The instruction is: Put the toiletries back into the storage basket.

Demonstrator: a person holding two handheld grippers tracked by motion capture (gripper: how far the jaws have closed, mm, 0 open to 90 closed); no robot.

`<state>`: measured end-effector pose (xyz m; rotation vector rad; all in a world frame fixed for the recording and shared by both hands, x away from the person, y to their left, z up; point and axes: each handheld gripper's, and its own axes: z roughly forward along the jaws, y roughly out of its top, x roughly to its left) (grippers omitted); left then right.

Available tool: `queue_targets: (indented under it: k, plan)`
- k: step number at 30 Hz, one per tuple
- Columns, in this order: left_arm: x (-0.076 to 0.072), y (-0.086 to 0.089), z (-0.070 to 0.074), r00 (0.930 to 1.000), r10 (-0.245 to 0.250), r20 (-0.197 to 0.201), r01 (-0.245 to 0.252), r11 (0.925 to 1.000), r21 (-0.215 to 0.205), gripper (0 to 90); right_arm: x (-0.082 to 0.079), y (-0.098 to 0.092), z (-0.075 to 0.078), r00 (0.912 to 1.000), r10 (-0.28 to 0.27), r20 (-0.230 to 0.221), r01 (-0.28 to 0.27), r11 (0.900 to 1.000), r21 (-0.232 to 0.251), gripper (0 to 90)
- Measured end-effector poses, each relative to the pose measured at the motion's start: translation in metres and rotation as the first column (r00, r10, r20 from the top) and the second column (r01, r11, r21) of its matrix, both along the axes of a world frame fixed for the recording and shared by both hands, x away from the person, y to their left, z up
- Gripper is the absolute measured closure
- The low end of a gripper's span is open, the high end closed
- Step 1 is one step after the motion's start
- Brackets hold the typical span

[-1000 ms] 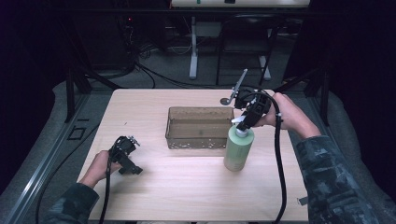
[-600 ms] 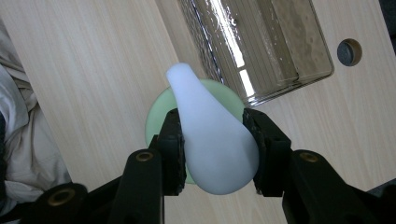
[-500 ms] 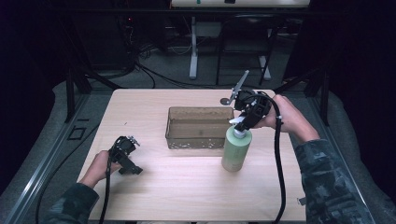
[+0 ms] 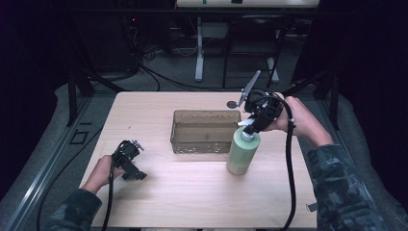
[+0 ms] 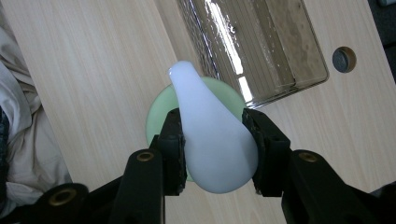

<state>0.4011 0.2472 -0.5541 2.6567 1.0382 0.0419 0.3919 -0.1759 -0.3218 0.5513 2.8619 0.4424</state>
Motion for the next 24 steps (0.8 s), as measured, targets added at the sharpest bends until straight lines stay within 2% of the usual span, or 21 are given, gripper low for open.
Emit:
queue_targets:
  k: [10, 24]
  plan:
    - [0.0, 0.001, 0.001, 1.0, 0.0, 0.005, 0.0, 1.0, -0.002, 0.1, -0.004, 0.001, 0.011, 0.9993, 0.036, 0.012, -0.036, 0.999, -0.012, 62.0]
    - [0.0, 0.0, 0.001, 1.0, 0.001, 0.004, -0.001, 1.0, -0.002, 0.1, -0.006, 0.002, 0.028, 0.9986, 0.048, 0.024, -0.047, 0.999, -0.021, 62.1]
